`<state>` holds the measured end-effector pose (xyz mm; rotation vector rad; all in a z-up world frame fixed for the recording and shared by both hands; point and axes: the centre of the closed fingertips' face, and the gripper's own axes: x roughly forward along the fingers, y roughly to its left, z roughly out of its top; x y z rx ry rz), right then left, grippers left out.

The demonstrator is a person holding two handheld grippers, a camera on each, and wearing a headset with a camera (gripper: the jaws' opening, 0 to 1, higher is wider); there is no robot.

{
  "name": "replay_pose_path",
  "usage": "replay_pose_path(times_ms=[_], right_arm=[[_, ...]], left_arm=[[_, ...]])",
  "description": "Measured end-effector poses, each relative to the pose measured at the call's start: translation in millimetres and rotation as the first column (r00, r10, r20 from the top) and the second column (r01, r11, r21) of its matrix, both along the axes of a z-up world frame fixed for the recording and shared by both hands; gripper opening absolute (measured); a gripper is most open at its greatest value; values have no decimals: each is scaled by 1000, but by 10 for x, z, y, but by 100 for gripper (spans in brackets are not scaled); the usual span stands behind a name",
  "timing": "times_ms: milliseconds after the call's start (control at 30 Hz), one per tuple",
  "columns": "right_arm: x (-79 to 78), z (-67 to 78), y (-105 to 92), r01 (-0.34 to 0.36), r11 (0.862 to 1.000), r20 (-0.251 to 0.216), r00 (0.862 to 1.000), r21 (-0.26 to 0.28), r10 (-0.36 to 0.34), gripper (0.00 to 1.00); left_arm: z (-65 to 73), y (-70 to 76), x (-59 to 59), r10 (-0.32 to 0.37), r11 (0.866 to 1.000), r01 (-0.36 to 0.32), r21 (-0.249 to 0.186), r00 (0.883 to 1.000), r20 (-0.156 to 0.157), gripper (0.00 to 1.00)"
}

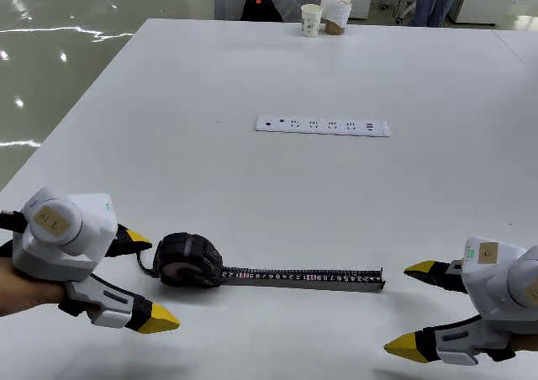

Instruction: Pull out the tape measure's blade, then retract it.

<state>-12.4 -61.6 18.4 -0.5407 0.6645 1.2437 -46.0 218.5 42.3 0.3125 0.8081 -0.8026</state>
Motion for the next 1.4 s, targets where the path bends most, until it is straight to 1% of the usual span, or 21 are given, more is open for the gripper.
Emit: replay_pose_path(times_ms=[33,67,100,233,267,433,500,533,633,700,833,933,1000,1067,1133,1233,1300,1367,1400], right_arm=[[-11,10,8,1,1000,6,1000,9,-1,69],[-19,16,12,9,1000,10,1000,14,-9,70],[-29,19,16,13,1000,12,1000,18,-14,71],[-74,26,38,38,998,5,999,40,-38,74],[-89,30,48,42,998,8,999,44,-43,74],[-107,51,79,71,995,21,997,65,-73,78],[-106,62,88,86,993,30,996,77,-89,81],[-102,70,92,94,992,35,995,82,-97,82],[-118,91,111,107,989,33,993,99,-111,84],[-121,94,118,117,988,36,992,103,-121,86],[-138,117,142,140,983,35,989,120,-145,89],[-139,133,152,155,979,45,986,129,-162,93],[-128,148,153,177,975,48,982,135,-184,96],[-141,184,175,185,971,47,980,154,-194,97],[-155,195,187,189,969,47,979,158,-199,99],[-176,197,199,196,967,45,978,161,-205,99],[-197,203,208,206,964,40,976,168,-216,99],[-222,204,218,218,961,34,973,172,-227,99],[-221,209,219,234,956,31,969,178,-243,99]], left_arm=[[7,0,-5,11,1000,-11,-3,1000,7,81],[10,-9,-20,20,1000,-20,-13,1000,7,83],[13,-20,-31,26,999,-26,-24,1000,7,83],[27,-51,-60,55,997,-53,-54,998,26,84],[34,-65,-70,65,996,-62,-65,997,33,84],[40,-101,-114,102,990,-97,-101,993,51,84],[44,-106,-117,124,987,-116,-110,990,67,86],[47,-113,-123,131,986,-122,-117,989,70,86],[53,-133,-153,153,981,-142,-135,985,75,87],[72,-144,-157,173,976,-158,-149,980,95,89],[74,-176,-208,195,969,-178,-171,977,90,93],[89,-190,-219,224,961,-204,-189,970,96,94],[110,-204,-225,243,955,-218,-199,964,109,96],[128,-213,-239,261,950,-234,-207,958,115,97],[142,-223,-258,270,947,-241,-213,956,118,98],[163,-241,-288,282,944,-251,-216,951,128,99],[179,-230,-294,295,940,-261,-220,946,137,99],[194,-232,-302,310,935,-274,-226,940,144,99],[198,-226,-308,315,934,-278,-224,937,151,99]])
